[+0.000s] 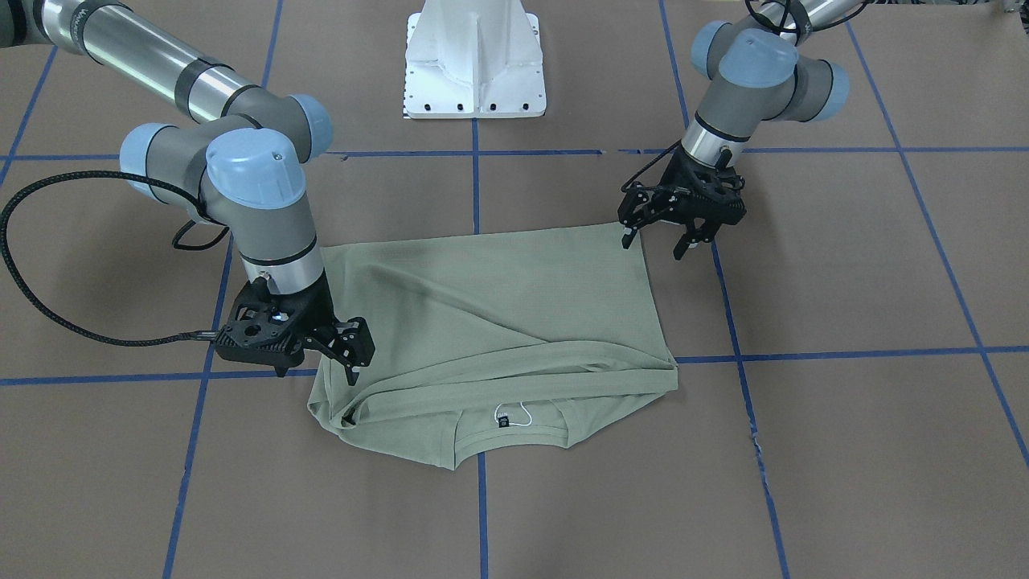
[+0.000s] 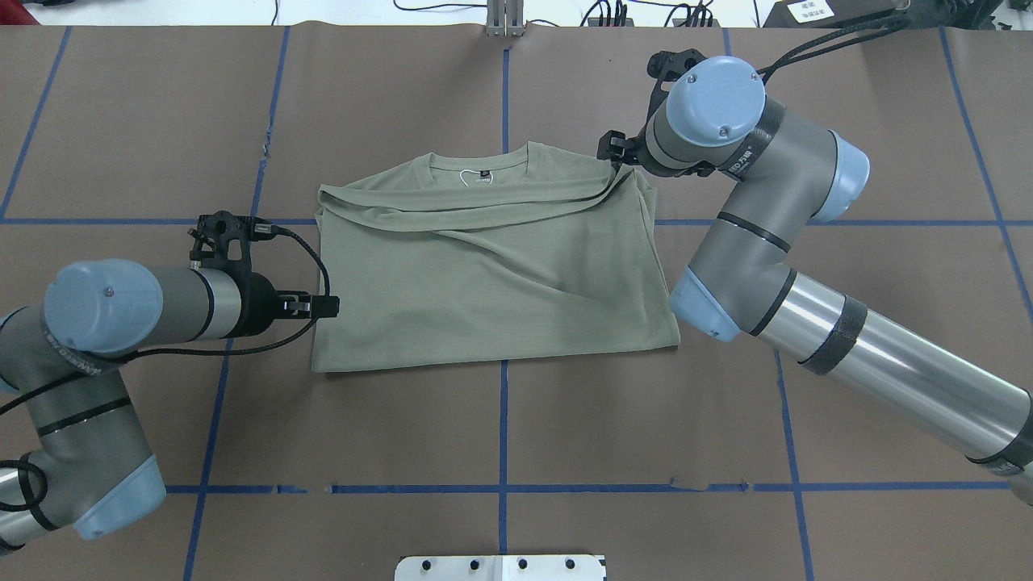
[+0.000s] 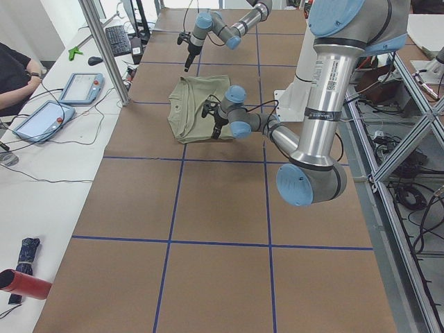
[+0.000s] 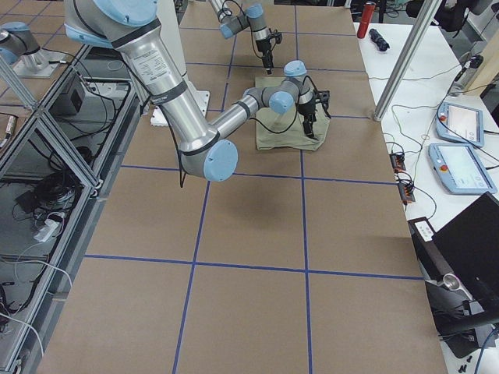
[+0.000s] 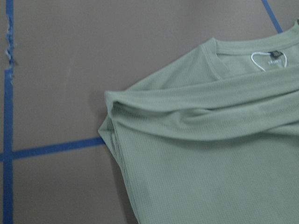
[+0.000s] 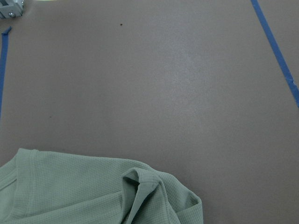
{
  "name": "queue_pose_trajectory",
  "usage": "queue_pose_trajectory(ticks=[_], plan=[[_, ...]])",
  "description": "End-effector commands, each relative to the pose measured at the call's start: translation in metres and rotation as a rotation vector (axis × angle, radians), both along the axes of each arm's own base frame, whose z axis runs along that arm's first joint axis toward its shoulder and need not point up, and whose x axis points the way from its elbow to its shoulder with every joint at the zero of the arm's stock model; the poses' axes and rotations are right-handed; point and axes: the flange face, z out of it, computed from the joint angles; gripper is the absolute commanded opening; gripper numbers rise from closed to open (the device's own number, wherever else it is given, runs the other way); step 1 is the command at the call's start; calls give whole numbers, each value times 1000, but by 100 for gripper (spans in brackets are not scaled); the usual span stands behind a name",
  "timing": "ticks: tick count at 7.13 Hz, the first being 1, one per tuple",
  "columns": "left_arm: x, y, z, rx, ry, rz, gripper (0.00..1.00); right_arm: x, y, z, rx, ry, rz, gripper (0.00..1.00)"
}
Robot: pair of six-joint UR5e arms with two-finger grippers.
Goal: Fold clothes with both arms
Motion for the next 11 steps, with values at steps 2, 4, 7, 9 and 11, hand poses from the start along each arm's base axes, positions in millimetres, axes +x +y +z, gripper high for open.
queue_pose_trajectory(ticks=[2,4,7,9,11], plan=[[29,37,8,-66,29,-14,58,-1,1,0,0,-1,-2,100],[32,40,9,-68,25,-6,57,-1,1,-1,1,-2,-2,100],[31,41,9,-68,27,-7,0,-1,1,0,1,0,-3,100],[22,39,11,-56,14,1,0,-1,1,0,2,-1,-5,100],[-16,-1,23,77,-70,-9,0,-1,1,-1,2,-3,-4,100]])
